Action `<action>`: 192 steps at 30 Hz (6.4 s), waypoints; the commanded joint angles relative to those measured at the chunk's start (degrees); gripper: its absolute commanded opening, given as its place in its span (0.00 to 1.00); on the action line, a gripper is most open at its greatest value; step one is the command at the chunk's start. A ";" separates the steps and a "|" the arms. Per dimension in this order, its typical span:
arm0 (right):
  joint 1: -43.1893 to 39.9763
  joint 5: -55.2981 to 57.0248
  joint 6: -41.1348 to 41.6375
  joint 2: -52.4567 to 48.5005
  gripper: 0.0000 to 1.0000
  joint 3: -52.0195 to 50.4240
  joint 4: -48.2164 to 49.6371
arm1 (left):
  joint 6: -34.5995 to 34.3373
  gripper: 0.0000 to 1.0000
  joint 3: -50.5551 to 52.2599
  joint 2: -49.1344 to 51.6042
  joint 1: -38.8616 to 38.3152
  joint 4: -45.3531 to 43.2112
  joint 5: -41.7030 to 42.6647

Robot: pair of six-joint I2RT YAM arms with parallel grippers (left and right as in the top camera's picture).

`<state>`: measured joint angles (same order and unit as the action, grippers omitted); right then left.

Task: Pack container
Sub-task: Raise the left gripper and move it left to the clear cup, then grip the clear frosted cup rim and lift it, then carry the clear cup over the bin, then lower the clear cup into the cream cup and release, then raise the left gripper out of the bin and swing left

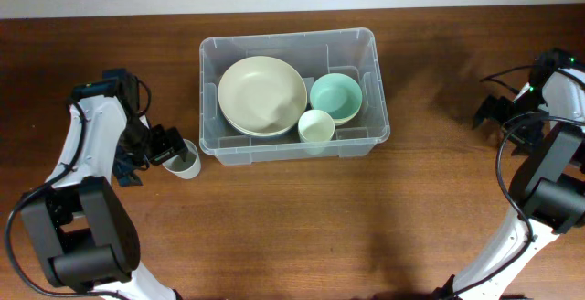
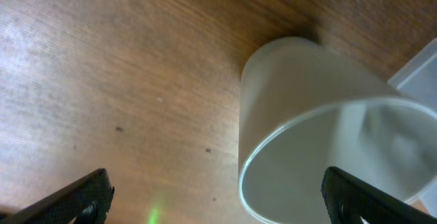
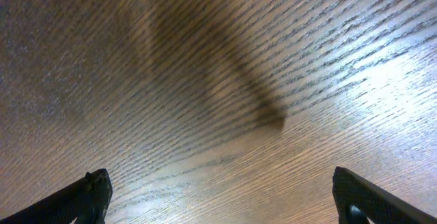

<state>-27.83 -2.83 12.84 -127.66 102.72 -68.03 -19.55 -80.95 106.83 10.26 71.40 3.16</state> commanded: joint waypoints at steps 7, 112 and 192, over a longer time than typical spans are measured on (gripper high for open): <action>-0.31 0.07 -0.42 0.96 0.99 -0.20 0.04 | 0.09 0.99 2.97 -1.20 0.02 -1.88 0.07; -0.31 0.07 -0.39 0.96 0.99 -0.20 0.04 | 16.04 0.06 -45.35 17.20 -36.52 12.44 11.89; -0.31 0.09 -0.42 0.96 0.99 -0.20 0.04 | 15.08 1.00 -71.80 4.85 -8.72 25.29 -5.09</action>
<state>-27.83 -2.83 12.86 -127.66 102.72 -68.05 -3.95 -153.10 112.12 1.26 96.62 -2.79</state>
